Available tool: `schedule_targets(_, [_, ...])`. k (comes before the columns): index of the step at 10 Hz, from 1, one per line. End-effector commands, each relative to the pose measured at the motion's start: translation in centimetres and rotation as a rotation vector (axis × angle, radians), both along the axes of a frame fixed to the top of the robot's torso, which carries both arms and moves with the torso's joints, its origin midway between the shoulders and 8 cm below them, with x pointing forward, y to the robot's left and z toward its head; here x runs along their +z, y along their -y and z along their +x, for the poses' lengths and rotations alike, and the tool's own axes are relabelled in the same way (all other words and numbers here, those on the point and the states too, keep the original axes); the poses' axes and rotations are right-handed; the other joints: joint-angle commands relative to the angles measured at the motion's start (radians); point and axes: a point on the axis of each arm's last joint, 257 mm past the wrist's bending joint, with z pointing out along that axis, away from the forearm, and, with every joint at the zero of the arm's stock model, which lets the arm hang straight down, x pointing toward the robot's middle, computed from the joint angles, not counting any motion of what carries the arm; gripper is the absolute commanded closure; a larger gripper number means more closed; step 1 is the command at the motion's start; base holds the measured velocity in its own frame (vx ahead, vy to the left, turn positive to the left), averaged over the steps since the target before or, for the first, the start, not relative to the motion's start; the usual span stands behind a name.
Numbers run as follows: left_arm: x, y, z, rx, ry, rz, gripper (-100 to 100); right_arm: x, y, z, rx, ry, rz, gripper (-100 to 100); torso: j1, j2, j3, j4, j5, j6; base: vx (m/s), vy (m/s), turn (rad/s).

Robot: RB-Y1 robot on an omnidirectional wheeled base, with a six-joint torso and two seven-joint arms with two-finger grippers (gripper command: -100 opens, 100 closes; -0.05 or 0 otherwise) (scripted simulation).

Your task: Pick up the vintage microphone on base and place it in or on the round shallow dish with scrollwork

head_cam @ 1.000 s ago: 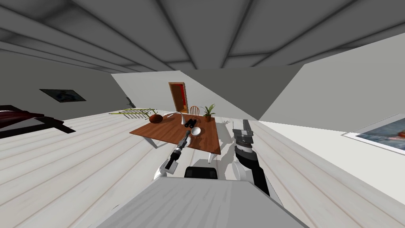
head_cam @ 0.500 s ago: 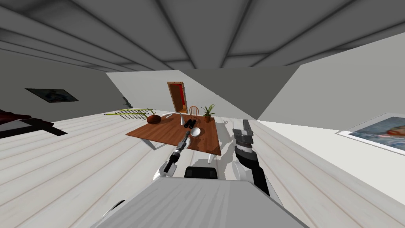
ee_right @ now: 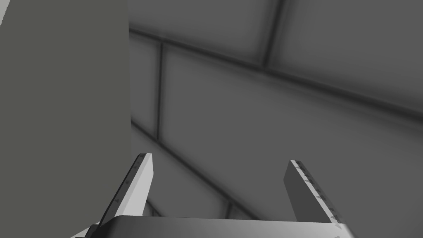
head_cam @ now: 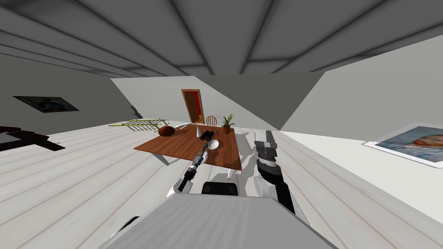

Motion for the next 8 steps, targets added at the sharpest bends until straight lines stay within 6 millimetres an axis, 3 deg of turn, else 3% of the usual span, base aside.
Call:
schedule_targets(1, [0.0, 0.0, 0.0, 0.000, 0.000, 0.000, 100, 0.0, 0.0, 0.0, 0.000, 0.000, 0.000, 0, 0.000, 0.000, 0.000, 0.000, 0.000, 0.000, 0.005, 0.003, -0.005])
schedule_targets(2, [0.0, 0.0, 0.0, 0.000, 0.001, 0.001, -100, 0.0, 0.0, 0.0, 0.000, 0.000, 0.000, 0, 0.000, 0.000, 0.000, 0.000, 0.000, 0.000, 0.000, 0.000, 0.000])
schedule_targets(6, [0.0, 0.0, 0.0, 0.000, 0.001, 0.001, -100, 0.0, 0.0, 0.0, 0.000, 0.000, 0.000, 0, 0.000, 0.001, 0.000, 0.000, 0.000, 0.000, 0.000, 0.000, 0.000])
schedule_targets(7, [0.0, 0.0, 0.0, 0.000, 0.001, 0.001, 0, 0.0, 0.0, 0.0, 0.000, 0.000, 0.000, 0, -0.001, 0.001, 0.000, 0.000, 0.000, 0.000, 0.000, 0.000, 0.000])
schedule_targets(8, [0.7, -0.6, 1.6, -0.002, -0.004, -0.001, -100, 0.0, 0.0, 0.0, 0.000, 0.000, 0.000, 0, -0.001, 0.001, 0.000, 0.000, 0.000, 0.000, -0.071, -0.006, -0.002])
